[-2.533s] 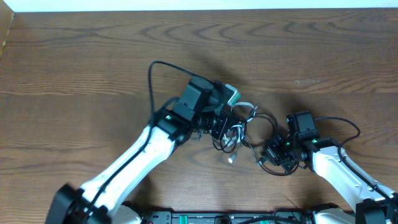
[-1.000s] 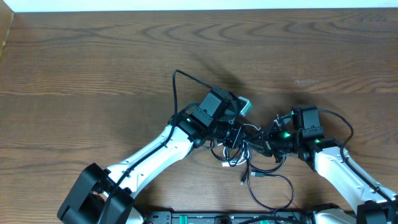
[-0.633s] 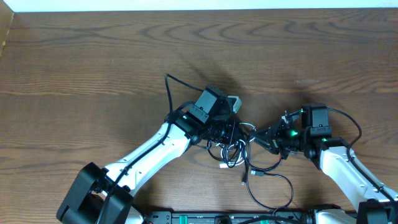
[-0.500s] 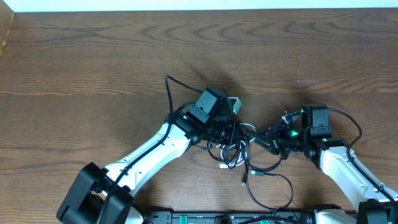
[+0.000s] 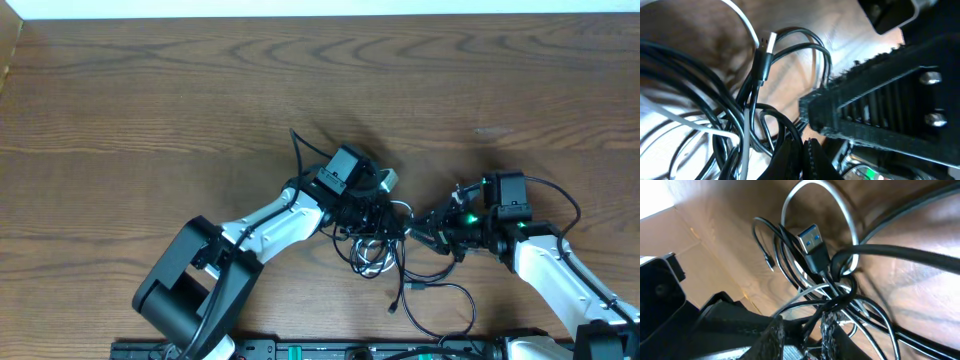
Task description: Untangle cables
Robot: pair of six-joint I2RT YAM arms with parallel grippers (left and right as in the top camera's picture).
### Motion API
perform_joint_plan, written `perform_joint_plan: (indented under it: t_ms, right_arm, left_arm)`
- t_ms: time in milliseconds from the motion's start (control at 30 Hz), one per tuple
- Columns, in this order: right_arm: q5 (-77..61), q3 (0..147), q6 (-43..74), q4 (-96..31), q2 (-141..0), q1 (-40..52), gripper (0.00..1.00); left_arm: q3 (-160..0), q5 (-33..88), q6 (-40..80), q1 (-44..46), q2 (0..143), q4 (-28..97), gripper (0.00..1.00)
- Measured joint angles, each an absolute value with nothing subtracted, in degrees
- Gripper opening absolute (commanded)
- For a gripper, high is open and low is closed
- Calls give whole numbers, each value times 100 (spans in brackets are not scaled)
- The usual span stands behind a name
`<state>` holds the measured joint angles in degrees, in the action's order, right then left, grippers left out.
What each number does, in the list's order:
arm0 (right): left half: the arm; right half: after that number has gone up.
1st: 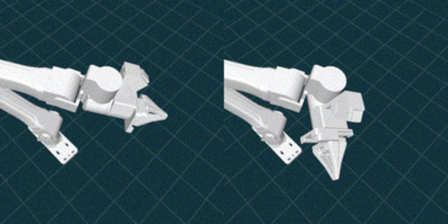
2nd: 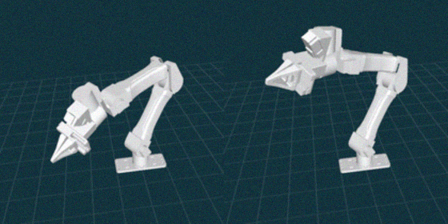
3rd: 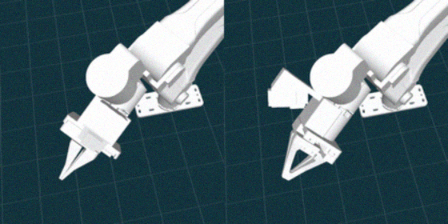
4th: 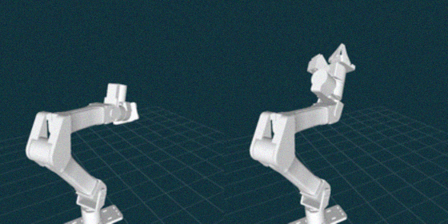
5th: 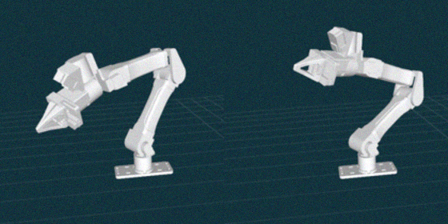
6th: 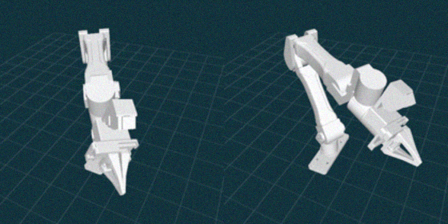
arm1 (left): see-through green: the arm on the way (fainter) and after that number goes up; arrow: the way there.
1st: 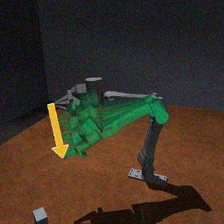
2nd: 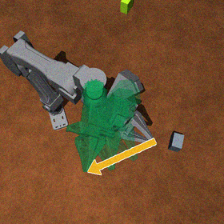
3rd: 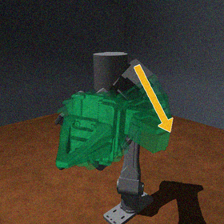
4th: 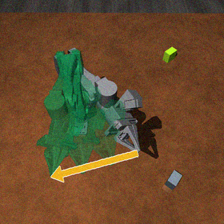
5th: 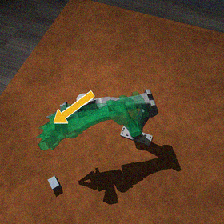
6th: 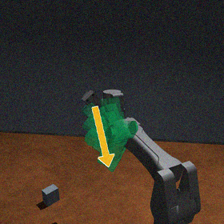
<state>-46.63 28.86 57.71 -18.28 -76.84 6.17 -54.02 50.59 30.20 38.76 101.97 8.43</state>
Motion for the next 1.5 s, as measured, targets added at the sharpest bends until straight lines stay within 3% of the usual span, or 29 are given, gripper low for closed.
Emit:
perform_joint_plan:
  t_ms: [667, 1500]
  right_arm:
    - [-4246, 2886, 5457, -2327, -7684, 617, 14]
    - [-3911, 2886, 5352, -2250, -7682, 1267, 17]
  left_arm:
    - [-5391, 6482, 2316, 3378, 10197, 755, 7]
    - [-5391, 5961, 2246, 3374, 10197, 738, 8]
